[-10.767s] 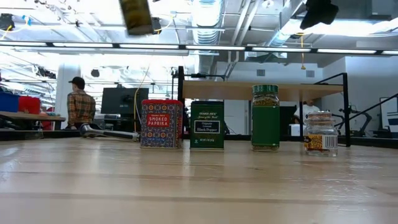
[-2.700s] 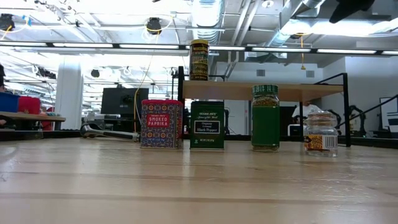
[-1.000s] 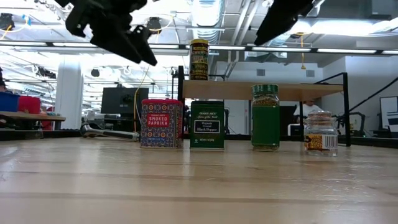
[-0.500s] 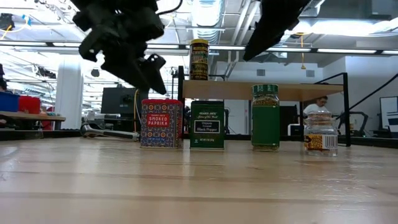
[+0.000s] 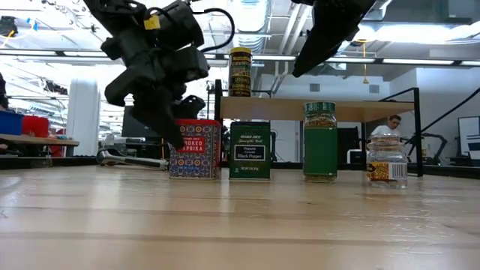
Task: Shelf spices
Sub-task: Put the red seasoning can on the shelf
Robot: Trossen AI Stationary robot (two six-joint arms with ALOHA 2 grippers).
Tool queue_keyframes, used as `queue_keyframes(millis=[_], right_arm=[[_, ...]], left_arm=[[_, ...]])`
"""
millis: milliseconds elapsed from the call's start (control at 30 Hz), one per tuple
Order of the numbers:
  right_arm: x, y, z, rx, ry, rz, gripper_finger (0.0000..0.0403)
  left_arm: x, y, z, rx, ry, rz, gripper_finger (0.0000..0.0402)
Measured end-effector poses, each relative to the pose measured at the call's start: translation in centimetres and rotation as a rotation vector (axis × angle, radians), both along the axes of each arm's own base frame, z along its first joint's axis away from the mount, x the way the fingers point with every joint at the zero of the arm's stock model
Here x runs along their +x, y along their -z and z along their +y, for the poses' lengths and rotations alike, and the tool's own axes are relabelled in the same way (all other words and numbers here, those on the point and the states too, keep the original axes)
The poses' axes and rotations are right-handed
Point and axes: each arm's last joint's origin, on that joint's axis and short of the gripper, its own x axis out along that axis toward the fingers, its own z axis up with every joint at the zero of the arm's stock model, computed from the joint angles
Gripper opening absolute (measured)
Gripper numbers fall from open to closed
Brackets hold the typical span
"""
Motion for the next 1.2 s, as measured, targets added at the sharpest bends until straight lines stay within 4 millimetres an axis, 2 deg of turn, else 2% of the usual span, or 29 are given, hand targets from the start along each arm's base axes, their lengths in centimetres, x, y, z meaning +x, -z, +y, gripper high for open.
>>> queue_keyframes(millis=[100, 233, 400, 567, 733, 933, 1200], right_arm=[[0.0, 0.0, 0.0, 0.000, 0.000, 0.001, 0.0276], [0.0, 0.0, 0.0, -0.001, 0.000, 0.005, 0.0276], [-0.1, 0.0, 0.0, -0.001, 0.000, 0.007, 0.0276], [-0.1, 0.0, 0.0, -0.006, -0.006, 0.008, 0.0276], [0.2, -0.6, 0.1, -0.029, -0.041, -0.034, 0.0276], [1.5, -2.7, -0.2, -0.111, -0.124, -0.179, 0.0276], [2.6, -4.7, -1.8, -0.210, -0.146, -0.293, 0.0276]], left_arm=[[-0.1, -0.3, 0.0, 0.000, 0.005, -0.015, 0.0236], [-0.6, -1.7, -0.1, -0.008, 0.015, -0.046, 0.0190], [-1.9, -4.5, -0.4, -0.058, 0.047, -0.135, 0.0189], [-3.6, -8.4, -0.6, -0.102, 0.052, -0.288, 0.0189], [-5.3, -11.5, -0.8, -0.002, 0.002, -0.447, 0.0189], [-5.7, -12.8, -1.0, 0.092, -0.021, -0.551, 0.0189], [-4.9, -12.8, -1.1, 0.210, -0.058, -0.586, 0.0189]])
